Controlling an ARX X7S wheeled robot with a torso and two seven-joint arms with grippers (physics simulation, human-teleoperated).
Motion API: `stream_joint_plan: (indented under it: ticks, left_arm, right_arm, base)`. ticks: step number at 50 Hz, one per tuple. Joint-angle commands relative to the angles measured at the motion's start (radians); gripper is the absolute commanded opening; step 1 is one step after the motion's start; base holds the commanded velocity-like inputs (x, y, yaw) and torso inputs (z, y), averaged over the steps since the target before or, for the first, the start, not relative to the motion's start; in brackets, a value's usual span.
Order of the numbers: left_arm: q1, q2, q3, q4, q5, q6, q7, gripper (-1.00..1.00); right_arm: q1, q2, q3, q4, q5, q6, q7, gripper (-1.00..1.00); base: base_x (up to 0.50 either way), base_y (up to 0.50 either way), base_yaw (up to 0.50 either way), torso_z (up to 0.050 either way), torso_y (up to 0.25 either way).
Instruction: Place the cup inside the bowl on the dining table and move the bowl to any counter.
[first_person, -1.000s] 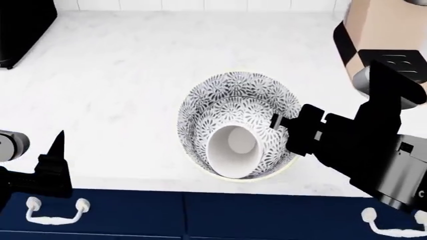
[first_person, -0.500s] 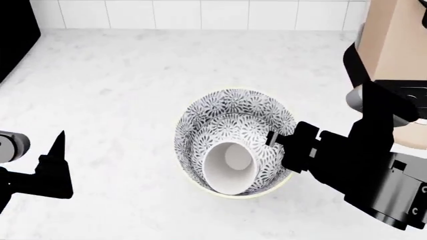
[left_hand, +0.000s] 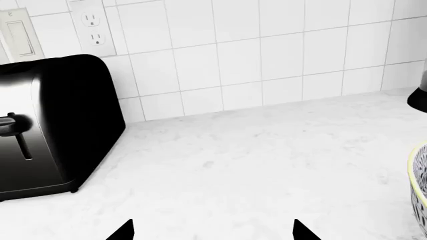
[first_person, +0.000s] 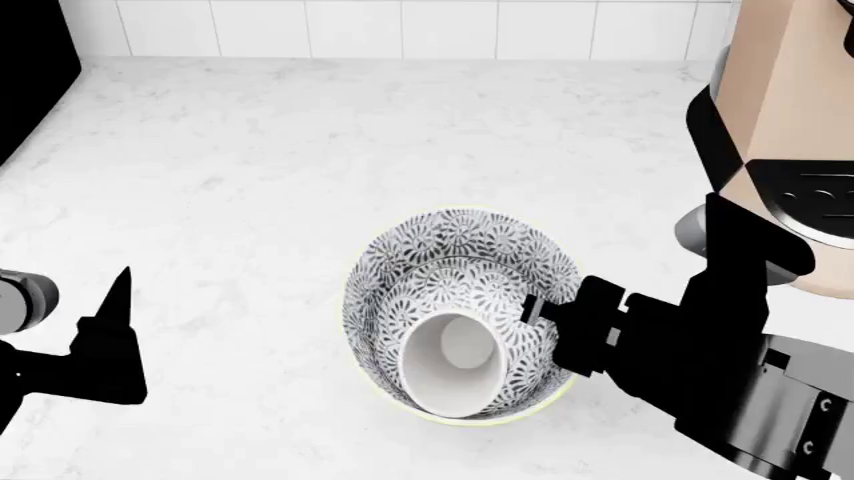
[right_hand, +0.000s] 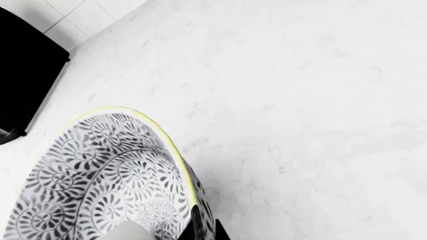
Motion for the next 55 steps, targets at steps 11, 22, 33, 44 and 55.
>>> stream_joint_plan:
  ticks: [11, 22, 33, 44, 55]
  left_arm:
    - [-0.019, 0.005, 0.012, -0.002, -0.007, -0.009, -0.002, 1.0]
    - [-0.03, 0.018, 0.032, -0.026, 0.011, 0.0, 0.012, 1.0]
    - [-0.027, 0.012, 0.025, -0.018, 0.003, 0.003, 0.01, 1.0]
    - [-0.047, 0.013, 0.026, -0.01, -0.007, -0.012, 0.0, 1.0]
    - [-0.135, 0.026, 0.093, -0.07, 0.072, -0.003, 0.048, 1.0]
  right_arm:
    - [-0.006, -0.023, -0.026, 0.042, -0.029, -0.018, -0.059, -1.0]
    - [-0.01, 0.003, -0.002, -0.006, 0.003, -0.015, -0.028, 1.0]
    - [0.002, 0.014, 0.011, -0.04, 0.014, -0.018, -0.006, 1.0]
    - [0.013, 0.036, 0.021, -0.116, 0.003, -0.029, 0.018, 1.0]
    - [-0.001, 0.133, -0.081, -0.417, -0.401, -0.194, -0.047, 1.0]
  base:
    - [0.0, 0.0, 0.0, 0.0, 0.0]
    - [0.0, 0.0, 0.0, 0.0, 0.0]
    - [0.0, 0.0, 0.0, 0.0, 0.0]
    - [0.0, 0.0, 0.0, 0.0, 0.0]
    - [0.0, 0.0, 0.0, 0.0, 0.0]
